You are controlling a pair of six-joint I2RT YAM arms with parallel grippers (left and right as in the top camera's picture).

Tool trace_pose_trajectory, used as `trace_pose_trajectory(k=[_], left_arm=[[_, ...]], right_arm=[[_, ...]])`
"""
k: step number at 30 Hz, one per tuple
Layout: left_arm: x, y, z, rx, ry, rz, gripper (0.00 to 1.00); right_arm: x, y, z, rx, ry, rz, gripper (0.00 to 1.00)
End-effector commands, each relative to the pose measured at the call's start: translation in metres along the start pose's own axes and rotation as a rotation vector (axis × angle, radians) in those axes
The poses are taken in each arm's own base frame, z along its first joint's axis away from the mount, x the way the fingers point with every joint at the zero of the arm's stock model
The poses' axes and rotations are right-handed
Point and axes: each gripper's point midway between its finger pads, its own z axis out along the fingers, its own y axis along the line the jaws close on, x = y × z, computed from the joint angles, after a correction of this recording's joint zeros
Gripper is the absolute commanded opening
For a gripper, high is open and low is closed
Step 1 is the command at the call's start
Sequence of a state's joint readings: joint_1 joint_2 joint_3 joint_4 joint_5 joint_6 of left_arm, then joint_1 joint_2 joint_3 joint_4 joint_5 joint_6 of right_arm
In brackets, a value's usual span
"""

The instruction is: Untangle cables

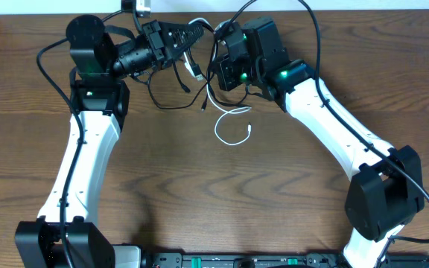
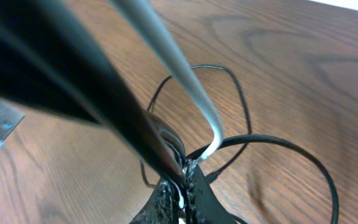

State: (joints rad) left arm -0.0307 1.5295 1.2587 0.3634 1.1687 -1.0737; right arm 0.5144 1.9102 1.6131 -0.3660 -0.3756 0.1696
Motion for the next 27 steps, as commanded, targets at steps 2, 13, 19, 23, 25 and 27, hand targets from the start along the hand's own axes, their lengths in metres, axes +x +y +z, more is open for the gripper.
trace_pose_trajectory(k=[2, 13, 19, 23, 25, 27], left_arm=[[0.003, -0.008, -0.001, -0.010, 0.009, 0.127, 0.08], [0.031, 0.105, -0.022, -0.449, 0.061, 0.193, 0.70], [0.038, 0.124, -0.021, -0.473, 0.095, 0.152, 0.75], [0.044, 0.126, -0.019, -0.474, 0.127, 0.189, 0.75], [0.046, 0.126, -0.017, -0.477, 0.137, 0.202, 0.74], [0.049, 0.126, -0.015, -0.476, 0.145, 0.198, 0.74]], right_arm=[[0.013, -0.014, -0.002, 0.060, 0.052, 0.131, 0.01], [0.035, -0.019, -0.061, -0.020, 0.190, 0.380, 0.01], [0.012, -0.014, -0.104, -0.101, 0.123, 0.402, 0.01], [-0.016, -0.004, -0.144, -0.201, 0.022, 0.374, 0.01], [-0.032, 0.005, -0.163, -0.273, -0.034, 0.340, 0.01], [-0.049, 0.018, -0.187, -0.370, -0.096, 0.310, 0.01]])
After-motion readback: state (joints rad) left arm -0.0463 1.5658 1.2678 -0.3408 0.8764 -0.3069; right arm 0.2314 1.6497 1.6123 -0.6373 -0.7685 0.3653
